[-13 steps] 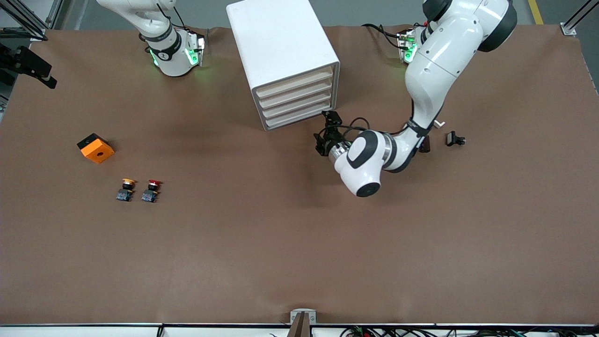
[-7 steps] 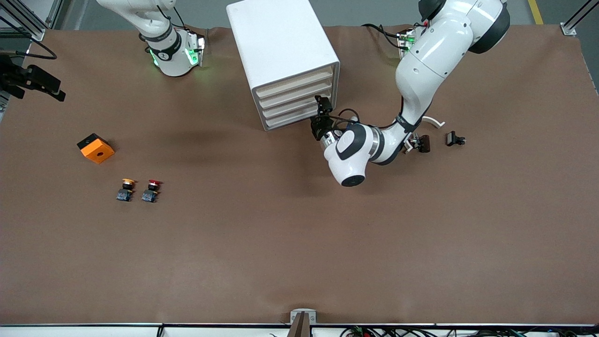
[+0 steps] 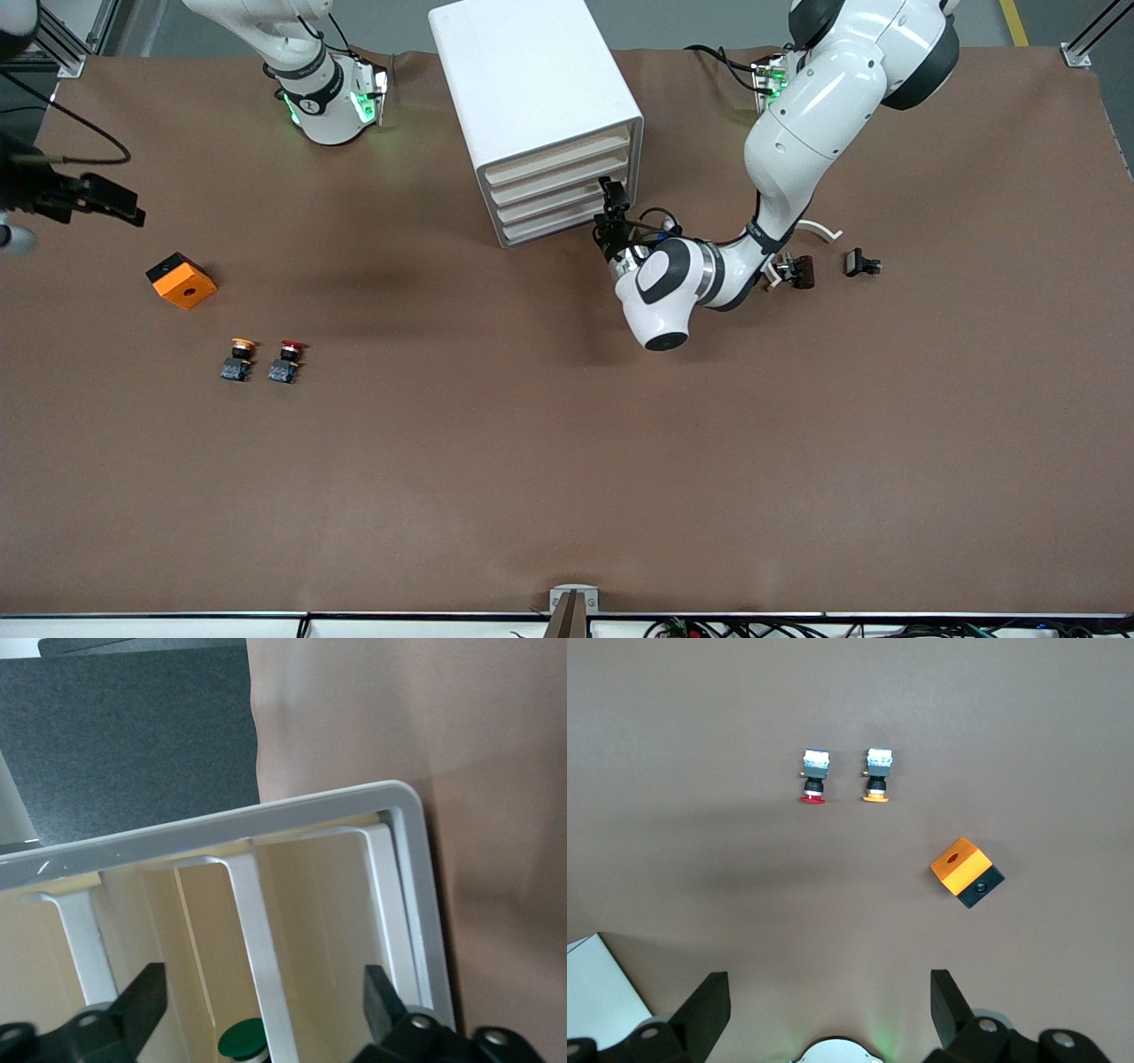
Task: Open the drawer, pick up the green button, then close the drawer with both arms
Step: 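Pull the drawer open with the left gripper while the right gripper approaches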
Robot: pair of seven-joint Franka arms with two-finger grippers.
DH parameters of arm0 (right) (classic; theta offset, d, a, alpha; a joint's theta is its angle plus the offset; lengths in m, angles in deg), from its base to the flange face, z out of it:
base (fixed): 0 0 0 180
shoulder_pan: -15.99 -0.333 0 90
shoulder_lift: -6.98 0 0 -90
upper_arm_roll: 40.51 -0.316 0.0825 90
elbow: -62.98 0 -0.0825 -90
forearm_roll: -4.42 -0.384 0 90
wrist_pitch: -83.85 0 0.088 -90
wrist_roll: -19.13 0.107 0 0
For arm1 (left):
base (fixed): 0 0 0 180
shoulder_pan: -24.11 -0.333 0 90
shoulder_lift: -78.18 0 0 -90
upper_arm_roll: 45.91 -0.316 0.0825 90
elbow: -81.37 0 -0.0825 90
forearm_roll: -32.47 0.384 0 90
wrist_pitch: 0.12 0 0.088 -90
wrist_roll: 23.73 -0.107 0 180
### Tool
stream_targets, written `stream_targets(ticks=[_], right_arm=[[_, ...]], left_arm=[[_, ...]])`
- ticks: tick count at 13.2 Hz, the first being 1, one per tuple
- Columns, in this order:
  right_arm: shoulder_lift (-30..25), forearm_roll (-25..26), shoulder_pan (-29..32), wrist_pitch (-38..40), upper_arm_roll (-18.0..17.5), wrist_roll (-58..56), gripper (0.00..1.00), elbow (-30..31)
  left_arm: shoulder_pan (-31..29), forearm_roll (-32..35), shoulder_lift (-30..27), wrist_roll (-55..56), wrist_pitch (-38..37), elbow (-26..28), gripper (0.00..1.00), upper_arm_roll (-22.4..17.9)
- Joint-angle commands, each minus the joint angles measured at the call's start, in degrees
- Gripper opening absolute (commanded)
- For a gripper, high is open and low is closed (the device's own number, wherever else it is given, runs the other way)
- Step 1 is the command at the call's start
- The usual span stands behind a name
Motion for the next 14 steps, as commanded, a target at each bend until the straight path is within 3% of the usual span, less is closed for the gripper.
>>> stream_targets(ticks=[1, 3, 4, 7, 11, 14], right_arm=[[2.73, 0.76, 1.06, 0.55, -0.01, -0.95, 1.00, -3.08], [4.23, 1.03, 2.02, 0.37, -0.01, -0.33, 1.00, -3.43], [4.06, -0.19, 1.94, 0.28, -0.01, 1.32, 1.00, -3.35], [3.97, -3.88, -0.07, 0.72, -0.53, 24.12, 1.00, -3.00], [3.71, -5.21, -6.57, 0.10, -0.54, 40.76, 1.00, -2.38], [3.35, -7.32, -10.96, -2.09, -0.54, 53.86, 1.00, -0.54]], left_arm=[[1.37, -1.37, -0.17, 1.13, -0.67, 0.49, 0.70, 0.09], [2.26, -1.37, 0.09, 0.52, -0.85, 0.23, 0.41, 0.00], [2.26, -1.28, 0.18, 0.34, -0.76, 0.05, 0.31, 0.00], [1.91, -1.19, 0.53, 0.43, -0.76, -0.30, 0.04, -0.17], [0.24, -0.76, 0.71, 0.34, -0.59, -1.79, 0.03, -0.88], [-0.64, -1.19, 0.45, 0.43, -0.59, -5.21, 0.02, -5.96]])
